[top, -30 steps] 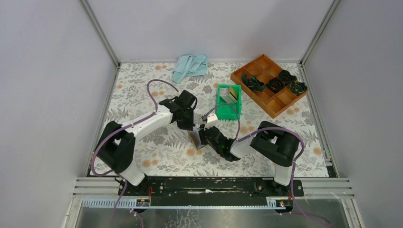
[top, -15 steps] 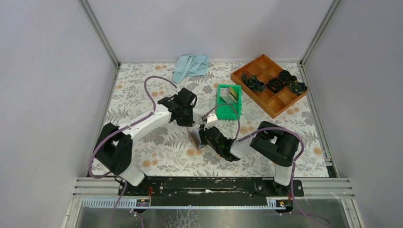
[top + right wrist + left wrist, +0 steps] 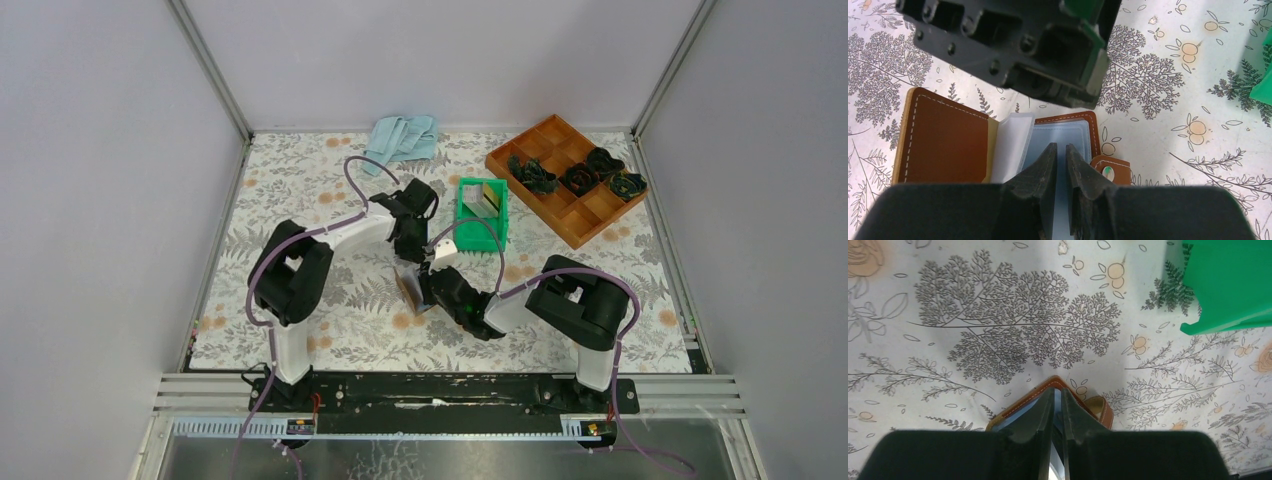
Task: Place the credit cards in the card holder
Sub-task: Open the card holder at the center of the board.
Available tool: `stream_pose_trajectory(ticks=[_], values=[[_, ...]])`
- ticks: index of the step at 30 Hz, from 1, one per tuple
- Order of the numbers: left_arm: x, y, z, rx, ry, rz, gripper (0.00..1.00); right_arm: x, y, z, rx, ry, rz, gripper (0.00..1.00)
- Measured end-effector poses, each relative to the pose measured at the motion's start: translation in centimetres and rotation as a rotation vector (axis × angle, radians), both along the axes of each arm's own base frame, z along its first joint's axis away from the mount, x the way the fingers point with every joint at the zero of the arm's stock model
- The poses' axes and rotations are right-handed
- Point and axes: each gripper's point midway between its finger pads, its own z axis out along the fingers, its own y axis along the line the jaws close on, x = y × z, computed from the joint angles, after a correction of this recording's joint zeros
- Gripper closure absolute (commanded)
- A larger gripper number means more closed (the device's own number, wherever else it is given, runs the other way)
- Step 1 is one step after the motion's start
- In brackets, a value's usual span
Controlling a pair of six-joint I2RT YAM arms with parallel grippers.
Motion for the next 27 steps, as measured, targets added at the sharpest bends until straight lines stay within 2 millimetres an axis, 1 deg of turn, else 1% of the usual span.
stream_pose_trajectory(ticks=[2, 7, 10, 14, 17, 27], values=[[-0.2, -0.2, -0.2, -0.006, 0.013, -0.013, 0.85, 0.0, 0.0, 0.0, -0.001, 0.000, 0.000, 0.81], [-0.6, -0.2, -0.1, -0.013, 0.020, -0.049, 0.87, 0.0, 0.0, 0.0, 0.000, -0.001, 0.000, 0.81], [-1.0, 0.1, -0.2, -0.005, 0.023, -0.066, 0.87, 0.0, 0.1, 0.0, 0.000, 0.000, 0.001, 0.81], [-2.6, 1.3, -0.3, 0.016, 0.042, -0.084, 0.88, 0.1, 0.1, 0.0, 0.001, -0.001, 0.001, 0.81], [-3.4, 1.8, 0.0, 0.022, 0.045, -0.092, 0.88, 0.2, 0.3, 0.0, 0.003, -0.002, 0.001, 0.81], [-4.4, 2.6, 1.7, 0.011, 0.016, -0.099, 0.88, 0.2, 0.5, 0.0, 0.003, -0.003, 0.002, 0.81]])
